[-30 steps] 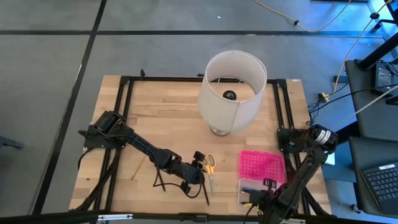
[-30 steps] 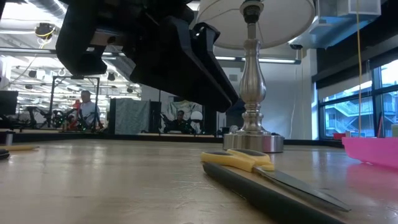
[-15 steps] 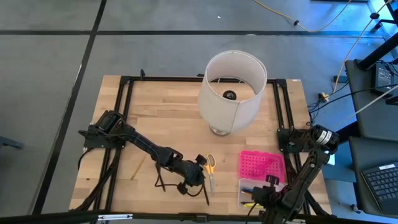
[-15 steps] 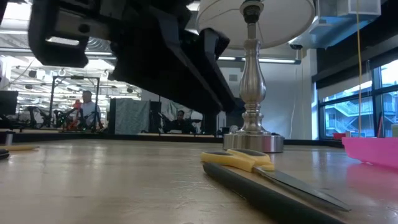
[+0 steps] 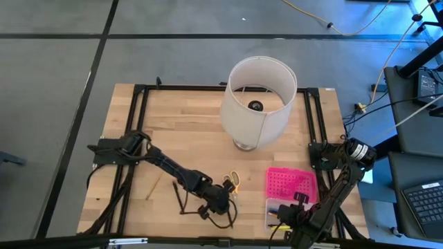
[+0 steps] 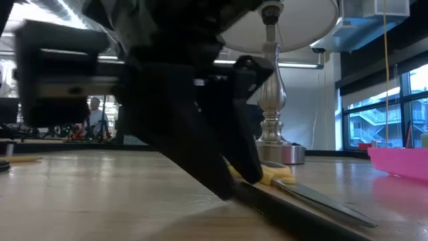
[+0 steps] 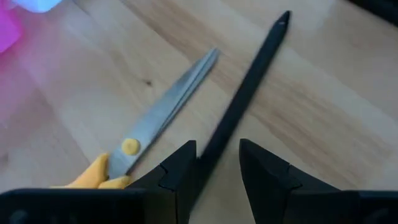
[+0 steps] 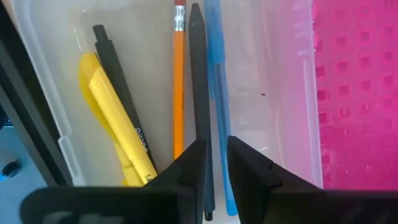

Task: Pick & place school supplies into a supply box
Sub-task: Put the black pen into the supply box

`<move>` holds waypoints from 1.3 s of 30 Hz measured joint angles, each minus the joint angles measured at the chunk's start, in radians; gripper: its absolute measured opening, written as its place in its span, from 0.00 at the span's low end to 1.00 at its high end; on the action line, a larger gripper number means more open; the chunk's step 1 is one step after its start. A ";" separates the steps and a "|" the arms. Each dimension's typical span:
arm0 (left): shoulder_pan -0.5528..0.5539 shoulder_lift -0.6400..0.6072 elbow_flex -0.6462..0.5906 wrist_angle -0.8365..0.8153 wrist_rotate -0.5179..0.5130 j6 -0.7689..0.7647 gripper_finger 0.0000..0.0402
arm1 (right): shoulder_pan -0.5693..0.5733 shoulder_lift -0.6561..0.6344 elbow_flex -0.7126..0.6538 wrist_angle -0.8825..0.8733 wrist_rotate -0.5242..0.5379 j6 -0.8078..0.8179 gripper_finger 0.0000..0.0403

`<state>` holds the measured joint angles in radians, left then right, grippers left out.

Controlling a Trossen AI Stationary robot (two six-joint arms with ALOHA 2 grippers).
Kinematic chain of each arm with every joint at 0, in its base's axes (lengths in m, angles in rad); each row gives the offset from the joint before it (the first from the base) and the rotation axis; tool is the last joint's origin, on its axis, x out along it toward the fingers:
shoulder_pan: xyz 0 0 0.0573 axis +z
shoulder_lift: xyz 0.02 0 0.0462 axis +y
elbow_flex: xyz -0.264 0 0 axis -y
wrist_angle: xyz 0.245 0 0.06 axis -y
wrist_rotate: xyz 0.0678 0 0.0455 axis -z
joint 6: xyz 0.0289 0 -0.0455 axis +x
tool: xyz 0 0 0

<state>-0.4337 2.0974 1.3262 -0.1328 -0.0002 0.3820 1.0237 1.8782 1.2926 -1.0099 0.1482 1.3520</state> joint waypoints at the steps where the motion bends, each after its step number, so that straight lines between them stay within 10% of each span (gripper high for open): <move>1: 0.001 0.006 0.005 0.002 0.000 0.000 0.29 | 0.000 0.000 0.000 -0.002 0.000 0.000 0.17; 25: 0.010 0.019 0.012 -0.047 0.024 -0.116 0.03 | -0.001 0.000 0.000 -0.007 0.002 -0.007 0.17; 39: 0.009 -0.002 0.053 -0.005 0.018 -0.335 0.05 | -0.013 0.000 0.000 0.019 0.277 -0.053 0.17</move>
<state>-0.4244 2.0953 1.3794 -0.1382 0.0178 0.0472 1.0111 1.8782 1.2922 -0.9906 0.4250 1.2993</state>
